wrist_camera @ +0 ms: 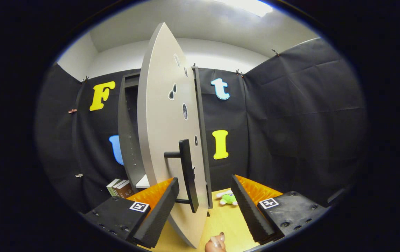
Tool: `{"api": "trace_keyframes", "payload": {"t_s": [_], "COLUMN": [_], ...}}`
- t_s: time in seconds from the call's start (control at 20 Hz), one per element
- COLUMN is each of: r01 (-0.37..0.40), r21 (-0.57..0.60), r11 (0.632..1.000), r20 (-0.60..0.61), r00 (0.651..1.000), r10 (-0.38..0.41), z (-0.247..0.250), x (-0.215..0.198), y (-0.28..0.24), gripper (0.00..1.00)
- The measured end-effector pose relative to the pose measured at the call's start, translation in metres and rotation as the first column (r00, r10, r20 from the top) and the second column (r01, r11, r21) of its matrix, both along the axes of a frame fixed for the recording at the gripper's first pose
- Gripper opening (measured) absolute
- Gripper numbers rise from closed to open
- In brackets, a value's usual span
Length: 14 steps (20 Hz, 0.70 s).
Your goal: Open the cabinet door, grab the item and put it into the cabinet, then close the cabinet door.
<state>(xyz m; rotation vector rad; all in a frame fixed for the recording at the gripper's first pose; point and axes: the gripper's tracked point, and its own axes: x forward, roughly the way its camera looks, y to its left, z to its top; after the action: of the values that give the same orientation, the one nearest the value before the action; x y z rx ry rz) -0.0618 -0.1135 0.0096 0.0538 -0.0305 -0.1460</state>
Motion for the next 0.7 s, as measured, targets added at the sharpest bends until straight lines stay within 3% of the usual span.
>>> {"api": "trace_keyframes", "payload": {"t_s": [0.25, 0.45, 0.7], "r01": [0.002, -0.089, -0.119], "r21": [-0.032, -0.047, -0.037], "r11": [0.999, 0.995, 0.992], "r20": [0.005, -0.022, -0.049], "r00": [1.000, 0.996, 0.992], "r10": [-0.001, 0.088, 0.117], "z": [-0.005, -0.016, -0.033], "x": [0.019, 0.041, 0.052], "y": [0.056, 0.120, 0.165], "gripper": [0.98, 0.98, 0.98]}}
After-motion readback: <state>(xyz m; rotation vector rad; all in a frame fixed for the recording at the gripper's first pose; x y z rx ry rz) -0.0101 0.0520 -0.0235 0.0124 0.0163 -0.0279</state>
